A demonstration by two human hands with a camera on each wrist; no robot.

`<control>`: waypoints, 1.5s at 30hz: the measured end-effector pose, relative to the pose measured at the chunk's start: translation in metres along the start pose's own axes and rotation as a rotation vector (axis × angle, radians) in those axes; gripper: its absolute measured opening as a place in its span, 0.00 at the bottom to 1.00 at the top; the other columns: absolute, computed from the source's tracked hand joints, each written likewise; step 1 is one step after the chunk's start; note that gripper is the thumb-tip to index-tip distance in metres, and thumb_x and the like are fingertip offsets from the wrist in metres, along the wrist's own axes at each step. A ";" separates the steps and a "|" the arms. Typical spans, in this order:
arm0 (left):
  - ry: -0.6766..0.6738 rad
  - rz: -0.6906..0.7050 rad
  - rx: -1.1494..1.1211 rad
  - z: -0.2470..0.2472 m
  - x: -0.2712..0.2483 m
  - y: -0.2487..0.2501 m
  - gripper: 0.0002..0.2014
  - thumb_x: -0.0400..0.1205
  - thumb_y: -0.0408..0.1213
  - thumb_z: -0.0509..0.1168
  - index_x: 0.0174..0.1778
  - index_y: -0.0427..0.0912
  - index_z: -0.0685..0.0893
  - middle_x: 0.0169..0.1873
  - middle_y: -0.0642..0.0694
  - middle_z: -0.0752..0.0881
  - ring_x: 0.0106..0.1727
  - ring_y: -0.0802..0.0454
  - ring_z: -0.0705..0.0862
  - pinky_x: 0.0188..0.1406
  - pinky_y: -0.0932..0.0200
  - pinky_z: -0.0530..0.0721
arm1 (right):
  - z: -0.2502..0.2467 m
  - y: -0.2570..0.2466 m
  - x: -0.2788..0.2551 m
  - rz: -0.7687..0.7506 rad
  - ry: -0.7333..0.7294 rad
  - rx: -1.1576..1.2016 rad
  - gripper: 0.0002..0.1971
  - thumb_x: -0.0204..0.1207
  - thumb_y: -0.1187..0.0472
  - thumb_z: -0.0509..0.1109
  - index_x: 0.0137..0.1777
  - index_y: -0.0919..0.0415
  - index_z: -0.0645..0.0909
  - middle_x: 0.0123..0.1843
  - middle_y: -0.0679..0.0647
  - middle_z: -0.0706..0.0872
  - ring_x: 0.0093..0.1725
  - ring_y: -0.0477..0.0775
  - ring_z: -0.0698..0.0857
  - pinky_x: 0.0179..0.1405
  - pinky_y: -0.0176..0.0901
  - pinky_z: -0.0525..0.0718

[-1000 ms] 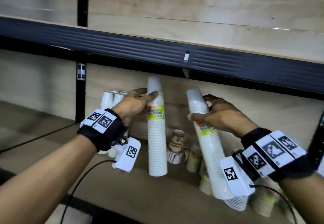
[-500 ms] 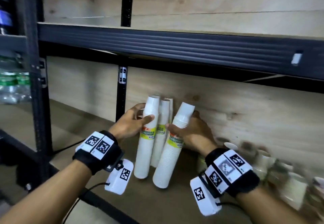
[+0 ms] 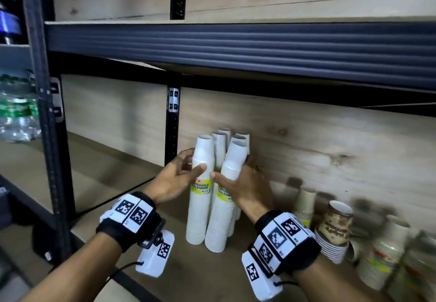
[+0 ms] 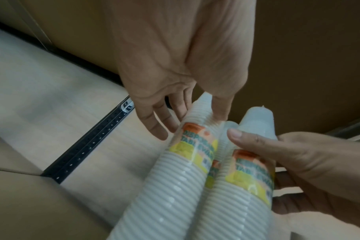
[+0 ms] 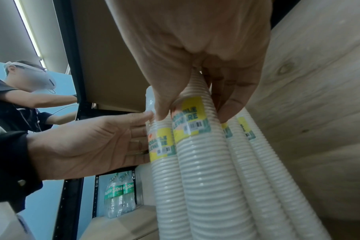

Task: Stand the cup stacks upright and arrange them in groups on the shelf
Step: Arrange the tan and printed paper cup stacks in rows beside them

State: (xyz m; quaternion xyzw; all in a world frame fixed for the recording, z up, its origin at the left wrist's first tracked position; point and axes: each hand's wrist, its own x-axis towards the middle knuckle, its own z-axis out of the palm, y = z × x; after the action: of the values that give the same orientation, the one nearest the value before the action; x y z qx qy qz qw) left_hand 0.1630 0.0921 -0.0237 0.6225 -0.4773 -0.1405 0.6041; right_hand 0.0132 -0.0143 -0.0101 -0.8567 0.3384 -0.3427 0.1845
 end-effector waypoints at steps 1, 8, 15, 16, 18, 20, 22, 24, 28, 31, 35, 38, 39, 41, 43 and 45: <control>-0.003 0.001 0.021 0.001 0.001 -0.003 0.29 0.78 0.46 0.72 0.74 0.48 0.71 0.62 0.49 0.84 0.58 0.54 0.87 0.59 0.59 0.86 | 0.001 0.001 0.000 0.012 -0.008 0.007 0.41 0.60 0.27 0.72 0.63 0.57 0.74 0.56 0.52 0.88 0.55 0.58 0.88 0.47 0.48 0.86; -0.077 -0.062 0.078 0.003 -0.008 -0.034 0.32 0.76 0.30 0.75 0.73 0.48 0.69 0.61 0.50 0.85 0.62 0.55 0.85 0.60 0.62 0.83 | 0.010 0.013 -0.014 0.057 -0.090 0.075 0.39 0.61 0.33 0.78 0.65 0.53 0.71 0.63 0.50 0.83 0.63 0.56 0.84 0.55 0.49 0.83; -0.173 -0.145 0.151 0.006 -0.018 -0.062 0.32 0.72 0.30 0.78 0.70 0.45 0.72 0.58 0.51 0.88 0.58 0.60 0.87 0.53 0.67 0.85 | 0.040 0.038 -0.034 0.100 -0.168 0.122 0.33 0.63 0.38 0.77 0.64 0.49 0.71 0.64 0.48 0.82 0.64 0.54 0.84 0.61 0.51 0.83; -0.179 -0.148 0.172 0.007 -0.018 -0.065 0.34 0.72 0.31 0.79 0.71 0.46 0.71 0.58 0.52 0.88 0.58 0.61 0.87 0.55 0.66 0.85 | 0.045 0.042 -0.036 0.109 -0.185 0.124 0.33 0.62 0.39 0.76 0.64 0.50 0.72 0.64 0.49 0.82 0.64 0.54 0.84 0.62 0.52 0.83; -0.183 -0.142 0.215 0.007 -0.018 -0.069 0.37 0.71 0.35 0.80 0.73 0.48 0.70 0.59 0.54 0.88 0.60 0.62 0.86 0.58 0.64 0.85 | 0.052 0.048 -0.039 0.134 -0.238 0.112 0.34 0.61 0.39 0.75 0.66 0.50 0.72 0.64 0.50 0.83 0.64 0.55 0.84 0.64 0.53 0.82; -0.194 -0.150 0.223 0.007 -0.017 -0.069 0.37 0.72 0.35 0.79 0.73 0.50 0.69 0.60 0.56 0.86 0.61 0.64 0.85 0.56 0.70 0.83 | 0.056 0.052 -0.040 0.148 -0.289 0.100 0.34 0.63 0.40 0.74 0.68 0.51 0.71 0.65 0.51 0.84 0.65 0.56 0.83 0.65 0.54 0.82; -0.215 -0.153 0.238 0.007 -0.016 -0.068 0.36 0.73 0.35 0.78 0.73 0.51 0.68 0.61 0.59 0.85 0.62 0.66 0.83 0.55 0.74 0.81 | 0.059 0.053 -0.041 0.151 -0.321 0.100 0.34 0.64 0.42 0.74 0.69 0.52 0.70 0.66 0.52 0.84 0.66 0.57 0.83 0.66 0.54 0.81; -0.230 -0.154 0.246 0.007 -0.016 -0.068 0.36 0.74 0.36 0.78 0.74 0.51 0.67 0.62 0.60 0.85 0.63 0.67 0.82 0.59 0.72 0.80 | 0.058 0.053 -0.039 0.156 -0.322 0.097 0.33 0.66 0.43 0.75 0.69 0.53 0.70 0.66 0.53 0.85 0.67 0.58 0.83 0.66 0.54 0.81; -0.236 -0.178 0.193 0.009 -0.016 -0.067 0.35 0.75 0.30 0.76 0.73 0.51 0.65 0.63 0.60 0.82 0.62 0.69 0.79 0.52 0.78 0.80 | 0.056 0.053 -0.037 0.159 -0.310 0.074 0.33 0.67 0.45 0.77 0.68 0.56 0.70 0.67 0.53 0.84 0.68 0.58 0.82 0.67 0.52 0.80; -0.241 -0.181 0.157 0.010 -0.016 -0.068 0.36 0.76 0.28 0.75 0.74 0.49 0.63 0.65 0.55 0.81 0.63 0.67 0.78 0.49 0.81 0.79 | 0.054 0.052 -0.036 0.166 -0.309 0.056 0.33 0.68 0.45 0.77 0.68 0.58 0.70 0.68 0.54 0.83 0.69 0.58 0.81 0.68 0.51 0.79; -0.246 -0.176 0.184 0.009 -0.016 -0.068 0.35 0.76 0.30 0.75 0.74 0.51 0.64 0.64 0.60 0.81 0.64 0.69 0.77 0.52 0.81 0.77 | 0.054 0.051 -0.035 0.190 -0.310 0.054 0.33 0.68 0.44 0.78 0.68 0.59 0.70 0.68 0.55 0.83 0.68 0.58 0.81 0.68 0.50 0.79; -0.231 -0.187 0.192 0.009 -0.016 -0.069 0.36 0.75 0.31 0.76 0.73 0.51 0.64 0.63 0.59 0.82 0.65 0.66 0.78 0.65 0.68 0.77 | 0.056 0.051 -0.033 0.207 -0.326 0.082 0.35 0.67 0.44 0.78 0.67 0.58 0.69 0.68 0.53 0.83 0.68 0.58 0.82 0.66 0.50 0.81; -0.230 -0.192 0.193 0.009 -0.016 -0.070 0.37 0.74 0.32 0.77 0.74 0.51 0.64 0.64 0.59 0.82 0.66 0.64 0.78 0.68 0.63 0.76 | 0.057 0.051 -0.033 0.207 -0.330 0.079 0.35 0.66 0.44 0.79 0.67 0.58 0.68 0.69 0.53 0.83 0.68 0.57 0.82 0.66 0.50 0.81; -0.228 -0.196 0.191 0.008 -0.016 -0.071 0.37 0.74 0.32 0.77 0.74 0.51 0.64 0.65 0.58 0.82 0.68 0.61 0.78 0.68 0.63 0.76 | 0.058 0.051 -0.032 0.205 -0.332 0.072 0.35 0.66 0.44 0.79 0.68 0.58 0.68 0.69 0.53 0.83 0.68 0.57 0.82 0.66 0.50 0.81; -0.234 -0.197 0.188 0.009 -0.017 -0.071 0.37 0.74 0.31 0.77 0.73 0.51 0.65 0.64 0.58 0.82 0.67 0.64 0.79 0.61 0.72 0.77 | 0.058 0.052 -0.032 0.206 -0.328 0.068 0.36 0.66 0.44 0.79 0.68 0.58 0.68 0.69 0.53 0.83 0.68 0.57 0.82 0.66 0.51 0.82; -0.234 -0.198 0.185 0.009 -0.017 -0.070 0.35 0.74 0.30 0.76 0.72 0.52 0.65 0.63 0.60 0.82 0.63 0.70 0.79 0.53 0.79 0.78 | 0.058 0.052 -0.032 0.205 -0.327 0.058 0.36 0.66 0.44 0.79 0.68 0.58 0.67 0.69 0.54 0.83 0.68 0.58 0.82 0.67 0.50 0.81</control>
State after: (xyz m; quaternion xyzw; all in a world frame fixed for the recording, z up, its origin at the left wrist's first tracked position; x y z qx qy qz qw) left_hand 0.1773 0.0868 -0.0943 0.6990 -0.4915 -0.2262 0.4677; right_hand 0.0141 -0.0234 -0.0935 -0.8563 0.3796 -0.1880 0.2956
